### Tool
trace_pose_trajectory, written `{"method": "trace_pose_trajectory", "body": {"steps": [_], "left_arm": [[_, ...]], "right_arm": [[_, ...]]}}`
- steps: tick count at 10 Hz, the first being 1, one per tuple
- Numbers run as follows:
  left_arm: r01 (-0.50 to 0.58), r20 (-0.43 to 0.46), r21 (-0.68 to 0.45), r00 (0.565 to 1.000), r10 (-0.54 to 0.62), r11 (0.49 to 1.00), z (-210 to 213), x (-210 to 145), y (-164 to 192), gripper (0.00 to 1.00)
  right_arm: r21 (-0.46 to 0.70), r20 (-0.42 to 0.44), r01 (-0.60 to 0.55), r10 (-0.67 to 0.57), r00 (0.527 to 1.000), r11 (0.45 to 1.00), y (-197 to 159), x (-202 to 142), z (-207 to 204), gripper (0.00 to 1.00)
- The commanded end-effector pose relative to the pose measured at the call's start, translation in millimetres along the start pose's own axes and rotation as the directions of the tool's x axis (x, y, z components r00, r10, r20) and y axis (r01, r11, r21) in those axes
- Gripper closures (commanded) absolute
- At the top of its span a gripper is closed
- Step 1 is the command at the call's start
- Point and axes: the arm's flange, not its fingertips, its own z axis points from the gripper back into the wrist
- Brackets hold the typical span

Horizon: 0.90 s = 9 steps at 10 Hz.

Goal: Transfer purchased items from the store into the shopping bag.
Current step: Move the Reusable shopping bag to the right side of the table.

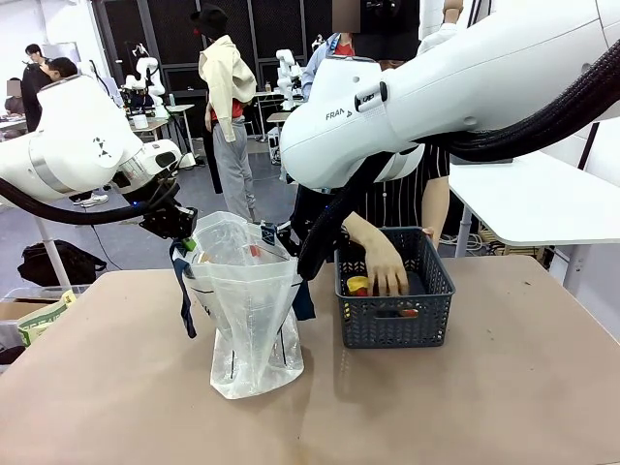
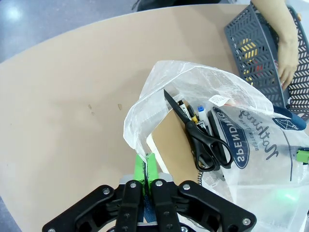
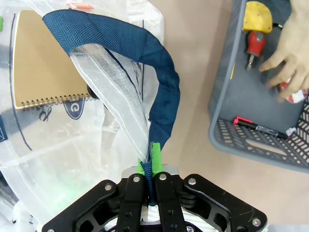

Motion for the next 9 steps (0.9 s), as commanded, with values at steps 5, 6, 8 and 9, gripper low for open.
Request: {"method": "trace_pose_trajectory", "body": {"steps": [5, 6, 8, 9], "left_arm": [[-0.001, 0.001, 0.001, 1.0, 0.001, 1.0, 0.5, 0.1, 0.6, 1.0], [-0.001, 0.001, 0.001, 1.0, 0.001, 1.0, 0.5, 0.1, 0.6, 1.0], [-0.001, 0.001, 0.001, 1.0, 0.001, 1.0, 0.5, 0.1, 0.6, 1.0], [-0.001, 0.001, 0.001, 1.0, 0.001, 1.0, 0.5, 0.1, 0.6, 1.0]], "right_arm": [[0.0, 0.001, -0.004, 0.004, 1.0, 1.0, 0.1, -0.1, 0.5, 1.0], [0.0, 0.001, -0.004, 0.004, 1.0, 1.0, 0.1, -0.1, 0.5, 1.0], [0.0, 0.001, -0.004, 0.004, 1.0, 1.0, 0.1, -0.1, 0.5, 1.0], [0.0, 0.001, -0.004, 0.004, 1.0, 1.0, 0.1, -0.1, 0.5, 1.0]]}}
